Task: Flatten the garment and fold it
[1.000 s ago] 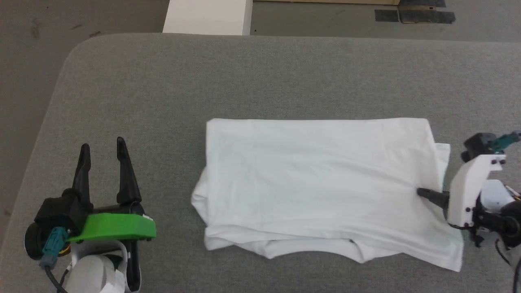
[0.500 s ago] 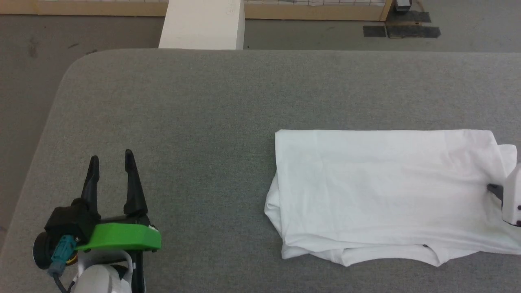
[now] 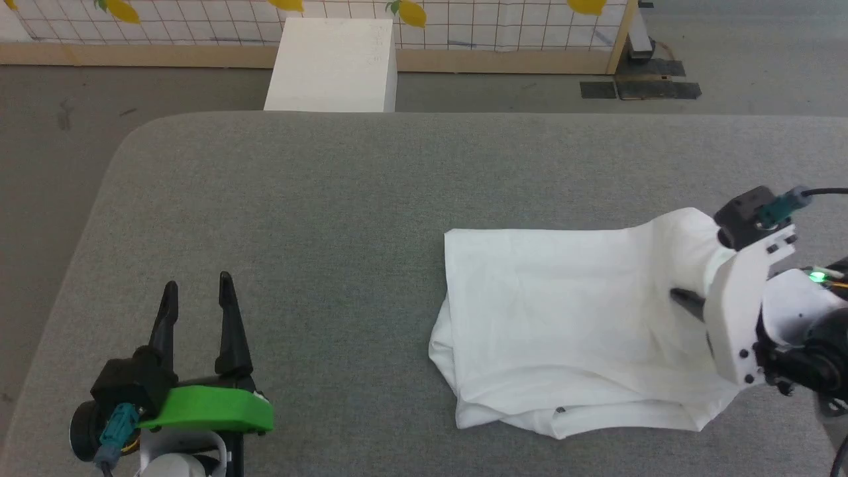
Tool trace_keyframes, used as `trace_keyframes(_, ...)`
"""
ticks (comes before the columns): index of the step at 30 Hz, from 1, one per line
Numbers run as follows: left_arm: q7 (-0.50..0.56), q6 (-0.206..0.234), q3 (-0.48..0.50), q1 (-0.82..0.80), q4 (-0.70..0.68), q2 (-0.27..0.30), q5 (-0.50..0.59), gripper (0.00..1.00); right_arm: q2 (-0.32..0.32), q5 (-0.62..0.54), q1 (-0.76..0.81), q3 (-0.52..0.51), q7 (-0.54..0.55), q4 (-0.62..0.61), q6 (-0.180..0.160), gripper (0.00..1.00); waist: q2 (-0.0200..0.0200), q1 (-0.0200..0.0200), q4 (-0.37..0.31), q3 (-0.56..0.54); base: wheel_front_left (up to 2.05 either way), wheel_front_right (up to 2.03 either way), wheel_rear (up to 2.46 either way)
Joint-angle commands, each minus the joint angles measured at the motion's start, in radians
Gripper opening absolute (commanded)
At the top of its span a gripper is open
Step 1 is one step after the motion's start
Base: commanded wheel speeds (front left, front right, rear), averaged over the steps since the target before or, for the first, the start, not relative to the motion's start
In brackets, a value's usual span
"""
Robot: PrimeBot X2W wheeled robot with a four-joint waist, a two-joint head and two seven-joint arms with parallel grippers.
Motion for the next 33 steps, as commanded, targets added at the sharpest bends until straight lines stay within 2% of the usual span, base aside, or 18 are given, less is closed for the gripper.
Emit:
trace_keyframes(1, -0.005, -0.007, 0.000, 0.012, -0.004, -0.003, 0.002, 1.00, 0.023, 0.008, -0.008, 0.021, 0.004, -0.011, -0.002, 0.00, 0.0000, 0.0000, 0.006, 0.002, 0.00, 0.00, 0.00)
trace_keyframes(7, -0.004, -0.008, -0.010, 0.000, -0.004, -0.005, 0.001, 1.00, 0.089, 0.007, -0.072, 0.136, -0.014, 0.023, -0.002, 0.00, 0.0000, 0.0000, 0.037, 0.022, 0.00, 0.00, 0.00)
trace_keyframes(16, -0.004, -0.008, -0.027, -0.019, 0.005, -0.015, -0.005, 1.00, 0.176, -0.001, -0.179, 0.267, -0.093, 0.188, -0.002, 0.00, 0.0000, 0.0000, 0.094, 0.068, 0.00, 0.00, 0.00)
trace_keyframes(24, -0.004, -0.016, -0.042, -0.051, 0.023, -0.026, -0.010, 1.00, 0.233, 0.020, -0.225, 0.321, -0.155, 0.347, -0.002, 0.00, 0.0000, 0.0000, 0.141, 0.105, 0.00, 0.00, 0.00)
trace_keyframes(29, -0.004, -0.019, -0.046, -0.057, 0.033, -0.033, -0.012, 1.00, 0.246, 0.026, -0.234, 0.361, -0.194, 0.421, -0.002, 0.00, 0.0000, 0.0000, 0.151, 0.109, 0.00, 0.00, 0.00)
trace_keyframes(30, -0.004, -0.019, -0.045, -0.057, 0.035, -0.034, -0.012, 1.00, 0.249, 0.028, -0.238, 0.370, -0.209, 0.430, -0.002, 0.25, 0.0000, 0.0000, 0.151, 0.107, 0.00, 0.00, 0.00)
trace_keyframes(31, -0.004, -0.019, -0.045, -0.056, 0.036, -0.035, -0.012, 1.00, 0.253, 0.032, -0.240, 0.373, -0.223, 0.437, -0.002, 1.00, 0.0000, 0.0000, 0.150, 0.106, 0.00, 0.00, 0.00)
trace_keyframes(33, -0.004, -0.020, -0.042, -0.055, 0.038, -0.036, -0.012, 1.00, 0.261, 0.034, -0.251, 0.385, -0.251, 0.447, -0.002, 1.00, 0.0000, 0.0000, 0.147, 0.099, 0.00, 0.00, 0.00)
